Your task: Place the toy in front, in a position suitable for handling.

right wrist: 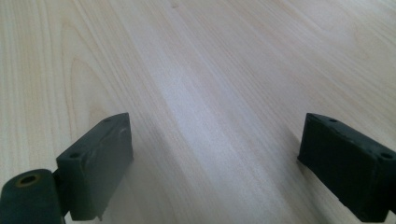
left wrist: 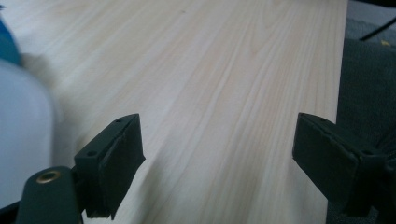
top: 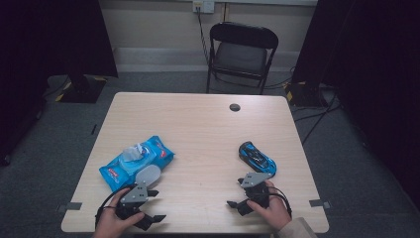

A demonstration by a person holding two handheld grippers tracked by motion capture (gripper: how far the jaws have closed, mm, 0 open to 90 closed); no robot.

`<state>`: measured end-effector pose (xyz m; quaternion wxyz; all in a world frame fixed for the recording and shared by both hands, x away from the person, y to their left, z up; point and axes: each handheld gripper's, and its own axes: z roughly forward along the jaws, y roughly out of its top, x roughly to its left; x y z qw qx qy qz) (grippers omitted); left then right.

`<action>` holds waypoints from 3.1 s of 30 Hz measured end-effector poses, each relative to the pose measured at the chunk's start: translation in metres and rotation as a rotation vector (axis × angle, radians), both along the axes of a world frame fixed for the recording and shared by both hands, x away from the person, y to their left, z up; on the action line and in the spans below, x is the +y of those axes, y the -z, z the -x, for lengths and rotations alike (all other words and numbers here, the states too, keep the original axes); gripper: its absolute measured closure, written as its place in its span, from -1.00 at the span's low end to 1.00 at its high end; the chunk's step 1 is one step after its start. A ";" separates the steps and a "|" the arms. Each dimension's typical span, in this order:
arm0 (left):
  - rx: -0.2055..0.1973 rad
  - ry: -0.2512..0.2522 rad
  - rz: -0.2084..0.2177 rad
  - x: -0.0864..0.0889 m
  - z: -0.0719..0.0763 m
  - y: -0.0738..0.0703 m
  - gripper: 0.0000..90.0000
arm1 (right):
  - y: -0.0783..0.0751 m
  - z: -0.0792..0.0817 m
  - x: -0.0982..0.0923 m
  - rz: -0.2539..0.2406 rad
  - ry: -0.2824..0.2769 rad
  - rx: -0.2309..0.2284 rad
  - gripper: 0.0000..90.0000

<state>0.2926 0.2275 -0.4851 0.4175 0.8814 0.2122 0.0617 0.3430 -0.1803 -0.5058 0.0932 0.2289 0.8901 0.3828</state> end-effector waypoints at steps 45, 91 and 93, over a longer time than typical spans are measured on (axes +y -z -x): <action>-0.104 -0.428 -0.087 0.113 -0.009 -0.003 -0.08 | 0.000 0.000 0.000 -0.001 0.000 0.000 -0.81; -0.094 -0.431 -0.046 0.032 -0.100 0.004 0.05 | 0.000 0.000 0.000 -0.001 0.001 0.000 -0.81; -0.092 -0.432 -0.036 0.029 -0.105 0.005 0.05 | 0.000 0.000 0.000 -0.001 0.001 0.000 -0.81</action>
